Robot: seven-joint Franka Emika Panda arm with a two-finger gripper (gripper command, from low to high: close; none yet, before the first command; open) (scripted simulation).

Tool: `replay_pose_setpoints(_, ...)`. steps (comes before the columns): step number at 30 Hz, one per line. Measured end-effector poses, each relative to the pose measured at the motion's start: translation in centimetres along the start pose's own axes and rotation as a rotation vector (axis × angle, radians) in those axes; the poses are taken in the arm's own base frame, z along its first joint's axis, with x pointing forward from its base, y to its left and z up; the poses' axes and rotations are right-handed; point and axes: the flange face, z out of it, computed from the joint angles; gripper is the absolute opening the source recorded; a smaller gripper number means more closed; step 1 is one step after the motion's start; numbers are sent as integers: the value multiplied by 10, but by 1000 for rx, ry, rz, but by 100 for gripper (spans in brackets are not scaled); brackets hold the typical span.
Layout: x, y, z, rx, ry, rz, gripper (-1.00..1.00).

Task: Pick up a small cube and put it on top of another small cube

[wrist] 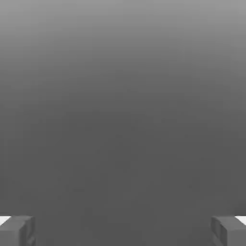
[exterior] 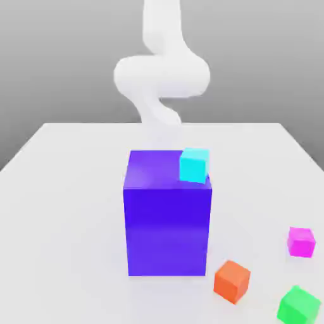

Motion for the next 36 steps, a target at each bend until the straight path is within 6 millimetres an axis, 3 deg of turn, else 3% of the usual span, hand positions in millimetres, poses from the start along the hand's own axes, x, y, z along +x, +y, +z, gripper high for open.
replay_pose_setpoints(6,-82,-40,121,-79,-160,-297,0)
replay_pose_setpoints(13,-214,-53,228,-114,-365,-647,0)
replay_pose_setpoints(16,-278,-46,261,-112,-460,-797,0)
replay_pose_setpoints(19,-353,-36,280,-88,-564,-966,0)
replay_pose_setpoints(24,-456,5,303,-49,-739,-1187,0)
replay_pose_setpoints(29,-498,32,340,-35,-774,-1222,0)
replay_pose_setpoints(30,-504,38,349,-36,-774,-1224,-100)
replay_pose_setpoints(36,-508,41,353,-38,-775,-1226,-100)
